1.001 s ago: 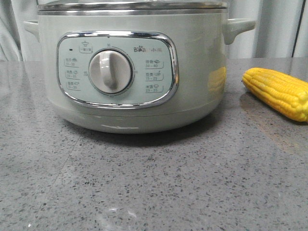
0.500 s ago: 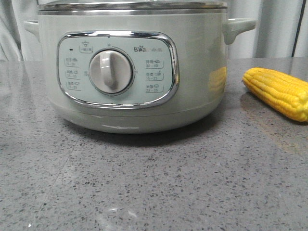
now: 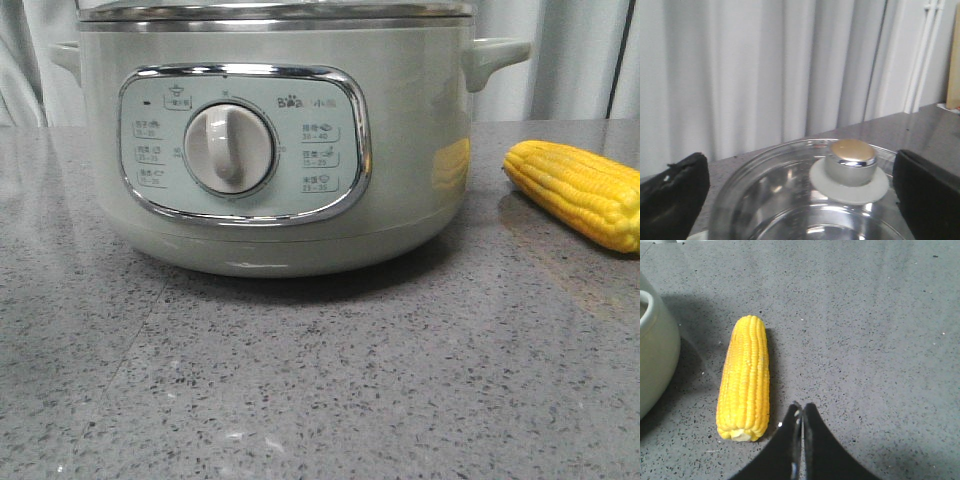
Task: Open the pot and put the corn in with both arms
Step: 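Lower the left gripper onto the glass lid knob and grasp it, then lift the glass lid off the cooker with the left gripper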
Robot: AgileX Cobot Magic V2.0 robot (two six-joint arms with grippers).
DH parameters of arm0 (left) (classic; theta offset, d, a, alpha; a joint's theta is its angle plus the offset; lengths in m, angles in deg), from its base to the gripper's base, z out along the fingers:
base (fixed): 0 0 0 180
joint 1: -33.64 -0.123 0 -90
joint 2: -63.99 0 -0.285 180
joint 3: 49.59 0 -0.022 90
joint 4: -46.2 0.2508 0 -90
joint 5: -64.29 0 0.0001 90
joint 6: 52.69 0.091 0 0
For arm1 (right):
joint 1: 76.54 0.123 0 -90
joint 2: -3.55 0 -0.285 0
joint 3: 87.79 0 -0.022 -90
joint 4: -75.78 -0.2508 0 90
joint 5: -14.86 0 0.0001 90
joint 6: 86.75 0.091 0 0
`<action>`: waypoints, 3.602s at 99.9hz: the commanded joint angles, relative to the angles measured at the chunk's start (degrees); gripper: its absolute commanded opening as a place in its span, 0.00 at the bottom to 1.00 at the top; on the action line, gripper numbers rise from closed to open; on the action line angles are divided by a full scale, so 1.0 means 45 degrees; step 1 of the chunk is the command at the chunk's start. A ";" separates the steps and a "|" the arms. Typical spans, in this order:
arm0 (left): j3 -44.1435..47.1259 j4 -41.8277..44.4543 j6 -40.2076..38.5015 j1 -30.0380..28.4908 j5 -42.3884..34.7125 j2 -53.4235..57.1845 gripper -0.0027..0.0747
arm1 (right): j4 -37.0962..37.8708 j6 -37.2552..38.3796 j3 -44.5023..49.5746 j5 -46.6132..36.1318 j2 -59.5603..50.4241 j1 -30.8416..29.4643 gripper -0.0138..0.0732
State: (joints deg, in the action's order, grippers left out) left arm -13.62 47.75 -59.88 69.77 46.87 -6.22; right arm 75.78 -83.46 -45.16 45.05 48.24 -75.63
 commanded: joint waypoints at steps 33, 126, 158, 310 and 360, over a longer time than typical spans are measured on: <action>-0.3206 0.0678 -0.0092 0.0975 -0.1191 -0.3517 0.93 | 0.0000 -0.0032 -0.0467 -0.0941 0.0084 0.0010 0.09; -0.3968 0.0447 -0.0092 0.0975 -0.0587 -0.4632 0.01 | 0.0000 -0.0032 -0.0467 -0.0963 0.0084 0.0010 0.09; -0.4670 0.0498 -0.0092 0.0975 -0.1484 -0.4607 0.01 | 0.0000 -0.0032 -0.0467 -0.0963 0.0084 0.0010 0.09; 0.1941 0.0417 0.0940 -0.5498 0.0216 0.4233 0.01 | 0.0000 -0.0032 -0.0467 -0.0879 0.0093 0.0010 0.09; 0.3591 -0.0597 0.0940 -0.5498 -0.1478 0.2460 0.01 | 0.0000 -0.0032 -0.0467 -0.0879 0.0093 0.0010 0.09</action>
State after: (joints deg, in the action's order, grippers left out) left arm 4.56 45.52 -55.56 45.17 50.82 7.78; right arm 75.48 -83.48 -45.16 44.90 48.24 -75.63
